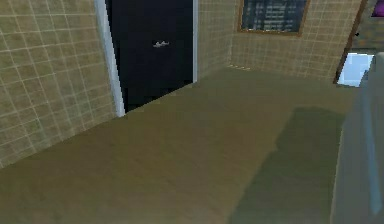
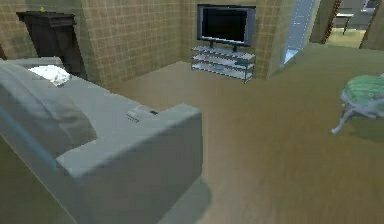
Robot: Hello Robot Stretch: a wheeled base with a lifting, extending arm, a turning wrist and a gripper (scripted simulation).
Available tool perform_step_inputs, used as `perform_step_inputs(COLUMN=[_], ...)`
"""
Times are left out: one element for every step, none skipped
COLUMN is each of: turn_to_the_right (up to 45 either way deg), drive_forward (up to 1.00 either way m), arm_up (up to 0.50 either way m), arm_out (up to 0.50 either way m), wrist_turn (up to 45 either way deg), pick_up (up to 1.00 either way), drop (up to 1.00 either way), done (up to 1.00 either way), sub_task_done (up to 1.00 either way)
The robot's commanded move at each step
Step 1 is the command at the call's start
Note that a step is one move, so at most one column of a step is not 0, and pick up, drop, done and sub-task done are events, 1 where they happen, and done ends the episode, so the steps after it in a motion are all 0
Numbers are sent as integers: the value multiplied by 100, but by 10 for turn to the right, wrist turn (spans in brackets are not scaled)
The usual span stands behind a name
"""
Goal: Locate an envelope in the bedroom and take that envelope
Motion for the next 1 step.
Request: perform_step_inputs(turn_to_the_right=[0], drive_forward=[55], arm_up=[0], arm_out=[0], wrist_turn=[0], pick_up=[0], drop=[0], done=[0], sub_task_done=[0])
